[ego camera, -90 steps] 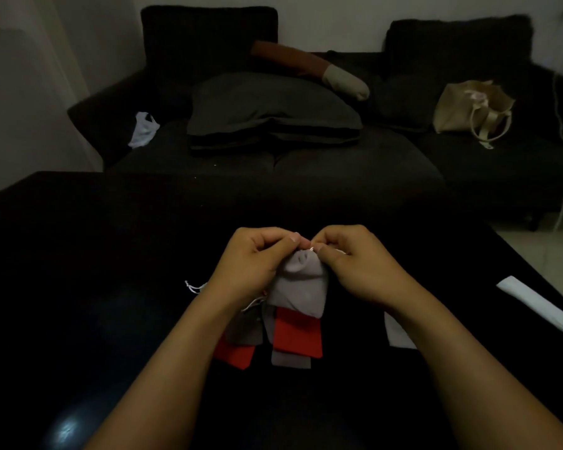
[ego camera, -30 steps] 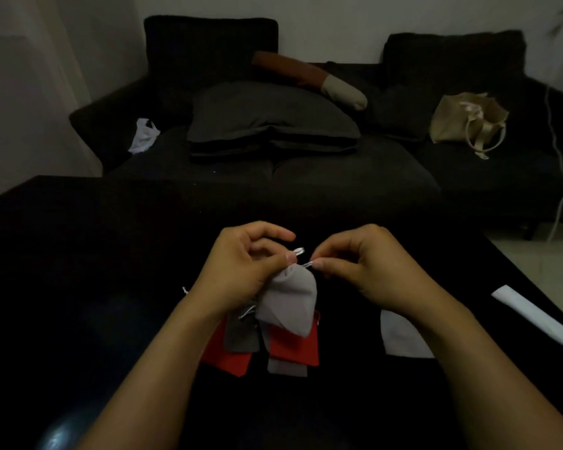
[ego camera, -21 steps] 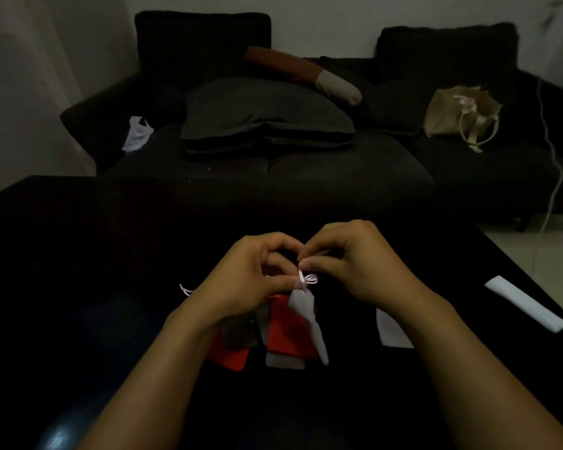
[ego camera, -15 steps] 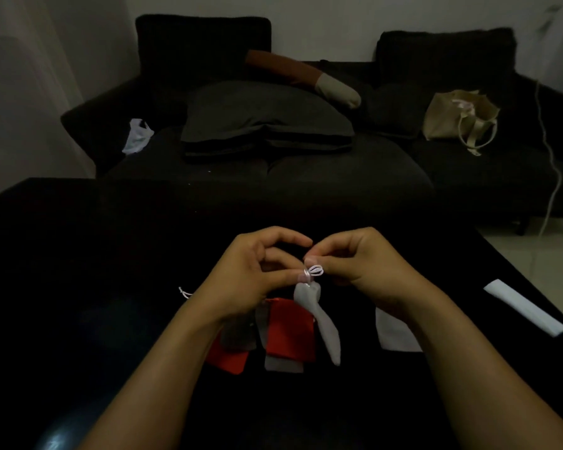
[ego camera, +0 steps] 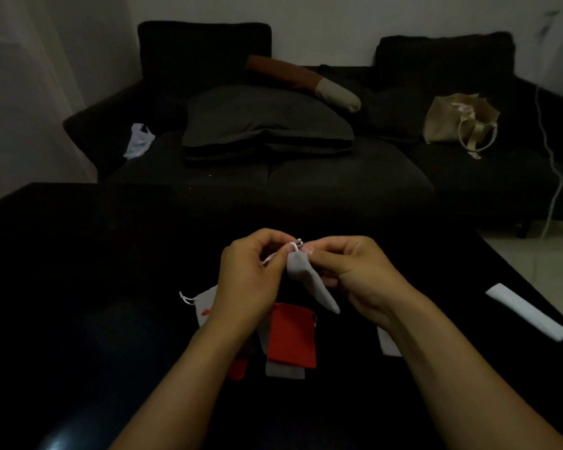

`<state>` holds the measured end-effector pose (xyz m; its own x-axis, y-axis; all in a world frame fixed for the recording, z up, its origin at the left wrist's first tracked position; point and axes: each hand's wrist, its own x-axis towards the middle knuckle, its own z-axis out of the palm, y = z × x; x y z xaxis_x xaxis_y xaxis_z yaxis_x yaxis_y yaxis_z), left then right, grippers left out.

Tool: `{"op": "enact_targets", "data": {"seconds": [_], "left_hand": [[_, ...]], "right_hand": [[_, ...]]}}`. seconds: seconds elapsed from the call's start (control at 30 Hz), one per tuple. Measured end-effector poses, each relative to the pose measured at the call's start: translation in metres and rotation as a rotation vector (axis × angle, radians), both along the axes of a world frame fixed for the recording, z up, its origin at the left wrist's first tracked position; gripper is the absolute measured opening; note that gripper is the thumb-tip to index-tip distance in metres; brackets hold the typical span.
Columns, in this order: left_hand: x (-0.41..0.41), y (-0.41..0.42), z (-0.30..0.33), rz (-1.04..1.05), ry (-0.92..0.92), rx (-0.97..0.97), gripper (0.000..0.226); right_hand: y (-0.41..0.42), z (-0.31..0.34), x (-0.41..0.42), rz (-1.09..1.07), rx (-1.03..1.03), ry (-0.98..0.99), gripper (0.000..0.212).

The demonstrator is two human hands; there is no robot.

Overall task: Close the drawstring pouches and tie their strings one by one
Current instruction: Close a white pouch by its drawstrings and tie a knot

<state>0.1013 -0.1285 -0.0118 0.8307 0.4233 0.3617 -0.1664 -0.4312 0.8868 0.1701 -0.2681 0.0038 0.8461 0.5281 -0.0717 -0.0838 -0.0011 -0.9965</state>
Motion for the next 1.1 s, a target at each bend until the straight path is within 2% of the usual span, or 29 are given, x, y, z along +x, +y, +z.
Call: {"op": "enact_targets", "data": {"seconds": [0.2, 0.4, 0.47, 0.57, 0.63, 0.87, 1.0, 1.1], "left_hand": [[-0.003, -0.009, 0.002, 0.102, -0.099, 0.021, 0.012], [-0.002, -0.007, 0.002, 0.084, -0.094, -0.094, 0.021], [-0.002, -0.008, 0.001, 0.098, -0.099, -0.071, 0.023], [-0.002, -0.009, 0.000, 0.116, -0.111, -0.020, 0.017], [-0.002, -0.008, 0.001, 0.101, -0.107, -0.014, 0.016], [0.001, 0.009, 0.003, -0.081, -0.034, -0.105, 0.015], [0.001, 0.010, 0.001, -0.082, -0.052, -0.025, 0.012], [-0.002, 0.011, 0.002, -0.110, -0.088, 0.080, 0.014]], "right_hand": [[-0.002, -0.002, 0.004, 0.011, -0.016, -0.033, 0.010], [-0.006, 0.000, 0.008, 0.053, -0.049, 0.011, 0.008], [-0.004, -0.003, 0.007, 0.061, -0.059, 0.010, 0.011], [0.001, -0.010, 0.006, 0.048, -0.017, 0.052, 0.003], [0.003, -0.012, 0.006, 0.060, -0.008, 0.053, 0.010], [-0.003, -0.011, 0.009, 0.227, -0.032, 0.008, 0.015], [-0.002, -0.012, 0.009, 0.257, -0.038, 0.004, 0.023], [-0.005, -0.009, 0.010, 0.296, 0.009, 0.071, 0.026]]}}
